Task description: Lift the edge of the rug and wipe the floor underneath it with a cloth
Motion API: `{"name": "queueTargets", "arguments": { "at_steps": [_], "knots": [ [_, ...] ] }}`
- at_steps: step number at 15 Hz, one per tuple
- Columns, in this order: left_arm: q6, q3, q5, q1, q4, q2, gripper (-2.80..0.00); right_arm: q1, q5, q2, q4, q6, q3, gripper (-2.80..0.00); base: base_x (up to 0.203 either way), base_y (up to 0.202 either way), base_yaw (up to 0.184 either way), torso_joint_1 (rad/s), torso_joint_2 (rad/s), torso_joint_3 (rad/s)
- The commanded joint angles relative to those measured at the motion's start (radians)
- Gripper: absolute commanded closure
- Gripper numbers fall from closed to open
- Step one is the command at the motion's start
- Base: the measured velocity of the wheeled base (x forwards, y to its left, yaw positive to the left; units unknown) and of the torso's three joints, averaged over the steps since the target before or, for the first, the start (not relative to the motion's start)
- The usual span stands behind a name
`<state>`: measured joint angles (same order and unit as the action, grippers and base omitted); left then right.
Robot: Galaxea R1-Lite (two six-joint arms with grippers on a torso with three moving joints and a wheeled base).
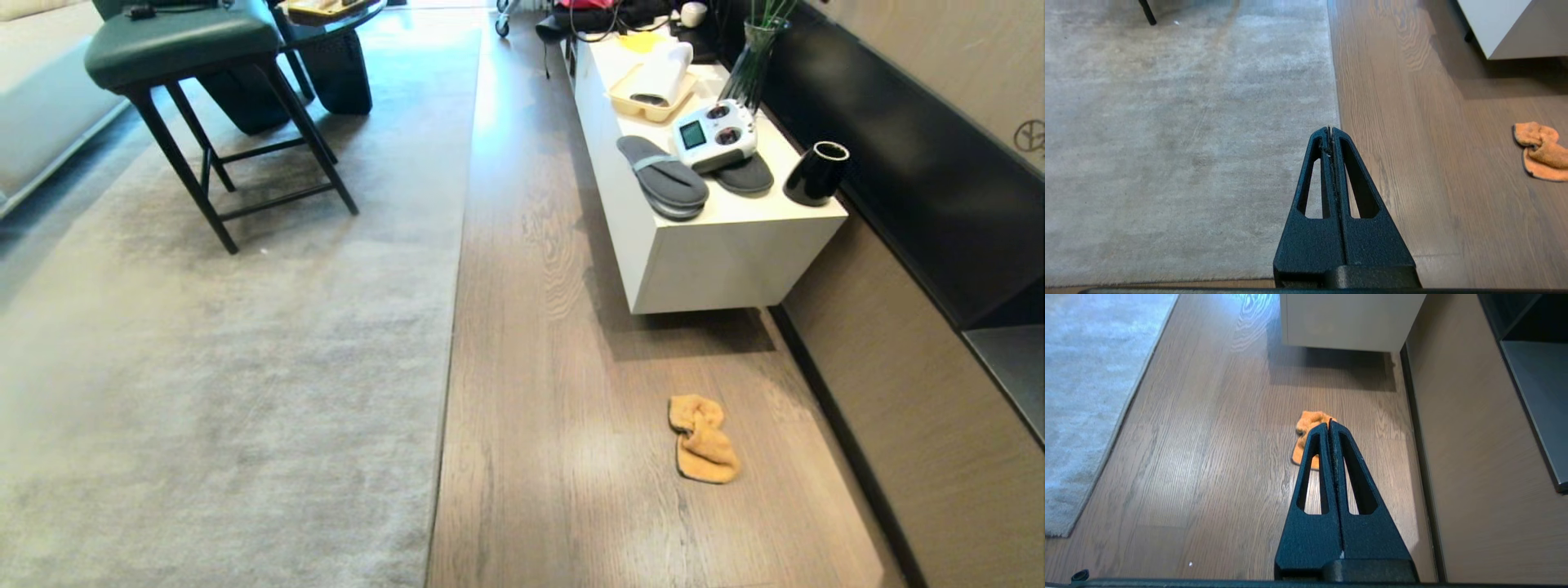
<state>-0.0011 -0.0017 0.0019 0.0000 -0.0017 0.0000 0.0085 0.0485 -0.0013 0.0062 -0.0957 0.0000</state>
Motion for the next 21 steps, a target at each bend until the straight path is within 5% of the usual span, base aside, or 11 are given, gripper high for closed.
{"name": "queueTargets", "arguments": {
  "at_steps": [1, 21],
  "knots": [
    [0.0, 0.0, 0.001, 0.0, 0.0, 0.0, 0.0, 0.001, 0.001, 0.001, 0.0, -0.001, 0.0, 0.0, 0.0, 0.0, 0.0, 0.007, 0.0, 0.203],
    [0.003, 0.0, 0.004, 0.0, 0.002, 0.0, 0.0, 0.001, 0.001, 0.001, 0.0, -0.001, 0.0, 0.0, 0.0, 0.0, 0.0, 0.002, 0.0, 0.107]
  ]
}}
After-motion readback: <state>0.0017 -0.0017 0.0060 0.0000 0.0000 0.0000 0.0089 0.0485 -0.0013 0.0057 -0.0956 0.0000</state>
